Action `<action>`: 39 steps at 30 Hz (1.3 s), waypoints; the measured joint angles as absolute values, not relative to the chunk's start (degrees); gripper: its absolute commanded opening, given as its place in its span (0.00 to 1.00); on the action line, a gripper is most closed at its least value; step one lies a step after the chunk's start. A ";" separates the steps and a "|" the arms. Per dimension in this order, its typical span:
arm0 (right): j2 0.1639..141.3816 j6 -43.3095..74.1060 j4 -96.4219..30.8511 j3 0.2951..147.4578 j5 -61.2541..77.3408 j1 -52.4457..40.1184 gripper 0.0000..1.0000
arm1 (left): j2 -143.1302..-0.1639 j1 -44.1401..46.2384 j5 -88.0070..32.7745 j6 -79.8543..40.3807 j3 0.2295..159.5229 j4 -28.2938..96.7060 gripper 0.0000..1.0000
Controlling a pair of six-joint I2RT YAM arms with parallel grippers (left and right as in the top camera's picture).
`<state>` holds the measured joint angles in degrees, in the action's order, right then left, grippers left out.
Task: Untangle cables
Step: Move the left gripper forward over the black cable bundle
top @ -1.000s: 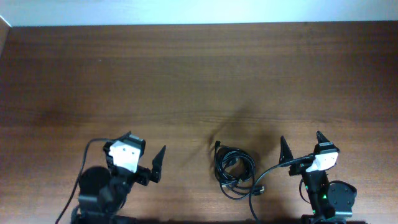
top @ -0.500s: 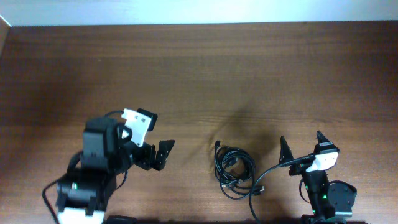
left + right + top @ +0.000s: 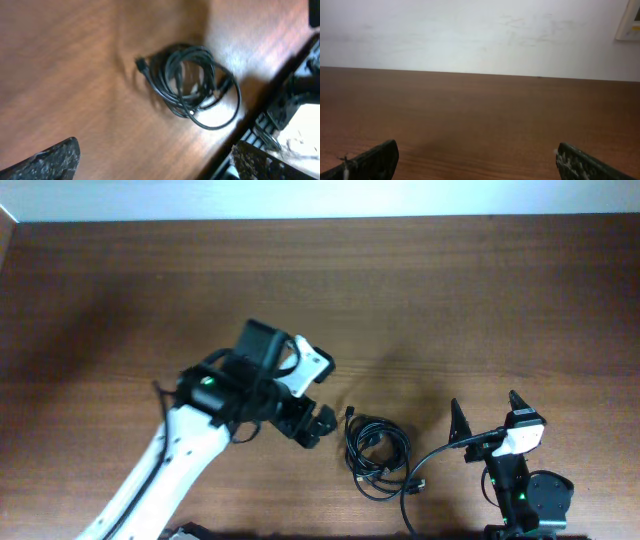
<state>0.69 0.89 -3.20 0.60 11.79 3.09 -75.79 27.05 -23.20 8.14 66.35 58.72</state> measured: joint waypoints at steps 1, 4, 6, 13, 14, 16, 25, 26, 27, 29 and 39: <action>0.69 0.91 -3.20 0.60 11.79 3.09 0.99 | -77.06 27.83 -23.35 8.14 66.35 58.70 0.99; 0.69 0.89 -3.20 0.60 11.79 3.09 0.99 | -80.36 29.32 -23.66 8.14 66.35 58.83 0.99; 0.69 0.89 -3.20 0.60 11.79 3.09 0.99 | -82.19 29.67 -23.68 8.14 66.35 59.02 0.99; 0.69 0.93 -3.20 0.60 11.79 3.09 0.99 | -86.50 30.06 -24.47 8.01 66.35 58.06 0.99; 0.69 0.91 -3.20 0.60 11.79 3.09 0.99 | -86.94 30.50 -24.64 7.90 66.35 58.06 0.99; 0.69 0.93 -3.20 0.60 11.79 3.09 0.99 | -87.68 31.94 -24.84 7.73 66.35 58.00 0.99; 0.69 0.91 -3.20 0.60 11.79 3.09 0.99 | -90.63 38.89 -16.58 0.75 66.35 56.23 0.99; 0.69 0.91 -3.20 0.60 11.79 3.09 0.99 | -91.39 39.75 -15.99 0.21 66.35 55.11 0.99; 0.69 0.91 -3.20 0.60 11.79 3.09 0.99 | -92.07 40.58 -15.59 -0.05 66.35 54.33 0.99; 0.69 0.91 -3.20 0.60 11.79 3.09 0.99 | -93.54 42.52 -15.11 -0.32 66.35 52.42 0.99; 0.69 0.91 -3.20 0.60 11.77 3.09 0.99 | -101.49 46.06 -9.98 -8.40 66.35 49.47 0.99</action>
<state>0.69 0.91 -3.20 0.60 11.77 3.09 -101.49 46.06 -9.98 -8.40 66.35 49.47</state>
